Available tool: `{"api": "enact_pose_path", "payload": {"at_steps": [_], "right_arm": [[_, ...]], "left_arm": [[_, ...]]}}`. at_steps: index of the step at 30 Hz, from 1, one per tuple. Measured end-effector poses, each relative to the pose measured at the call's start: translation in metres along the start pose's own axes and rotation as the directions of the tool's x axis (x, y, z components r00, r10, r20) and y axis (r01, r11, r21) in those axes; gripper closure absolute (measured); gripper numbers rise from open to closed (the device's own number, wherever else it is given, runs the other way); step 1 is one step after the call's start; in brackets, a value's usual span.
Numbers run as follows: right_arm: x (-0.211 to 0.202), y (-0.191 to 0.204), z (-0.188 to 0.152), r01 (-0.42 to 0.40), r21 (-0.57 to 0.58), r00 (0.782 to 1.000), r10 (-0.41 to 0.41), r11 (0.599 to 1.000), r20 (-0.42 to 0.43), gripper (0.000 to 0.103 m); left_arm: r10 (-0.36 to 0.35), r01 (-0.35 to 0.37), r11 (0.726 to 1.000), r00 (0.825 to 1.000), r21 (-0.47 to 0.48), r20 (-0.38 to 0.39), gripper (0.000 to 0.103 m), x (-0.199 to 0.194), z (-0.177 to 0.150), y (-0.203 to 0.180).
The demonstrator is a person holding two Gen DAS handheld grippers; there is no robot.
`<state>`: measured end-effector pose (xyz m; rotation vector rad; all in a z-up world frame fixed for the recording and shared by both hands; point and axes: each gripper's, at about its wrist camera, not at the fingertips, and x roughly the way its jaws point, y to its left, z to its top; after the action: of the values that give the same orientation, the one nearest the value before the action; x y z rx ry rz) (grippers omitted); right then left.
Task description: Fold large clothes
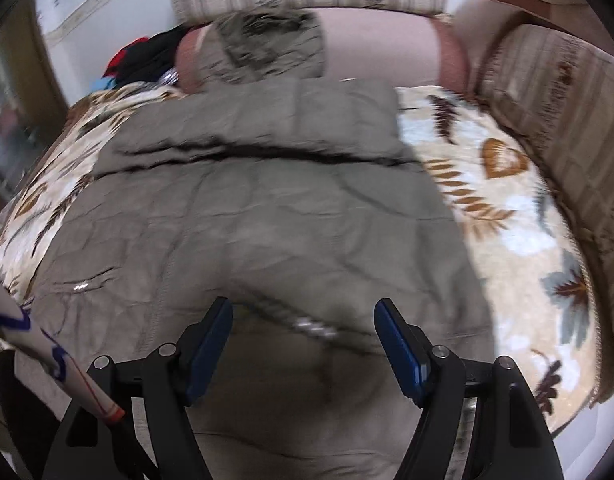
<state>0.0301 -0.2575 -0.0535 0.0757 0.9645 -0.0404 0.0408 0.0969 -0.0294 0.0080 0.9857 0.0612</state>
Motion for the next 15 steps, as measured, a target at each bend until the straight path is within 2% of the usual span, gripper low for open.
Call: {"api": "enact_pose_path", "payload": {"at_steps": [3, 5, 9, 15], "right_arm": [[0.006, 0.022, -0.003, 0.012, -0.063, 1.000, -0.012, 0.998, -0.007, 0.025], [0.007, 0.031, -0.005, 0.023, -0.096, 1.000, -0.024, 0.995, -0.009, 0.025], [0.005, 0.039, -0.005, 0.035, -0.123, 0.999, -0.036, 0.992, -0.005, 0.025], [-0.001, 0.037, 0.002, 0.031, -0.100, 0.999, -0.032, 0.994, -0.006, 0.024]], "left_arm": [[0.020, -0.022, 0.999, 0.998, 0.042, 0.057, 0.039, -0.016, 0.001, -0.015], [0.022, -0.028, 0.997, 0.997, 0.068, 0.076, 0.038, -0.022, 0.001, -0.023], [0.008, -0.017, 0.995, 0.996, 0.102, 0.089, 0.038, -0.028, 0.002, -0.037], [-0.005, -0.007, 0.991, 0.996, 0.134, 0.087, 0.037, -0.028, 0.002, -0.050]]}}
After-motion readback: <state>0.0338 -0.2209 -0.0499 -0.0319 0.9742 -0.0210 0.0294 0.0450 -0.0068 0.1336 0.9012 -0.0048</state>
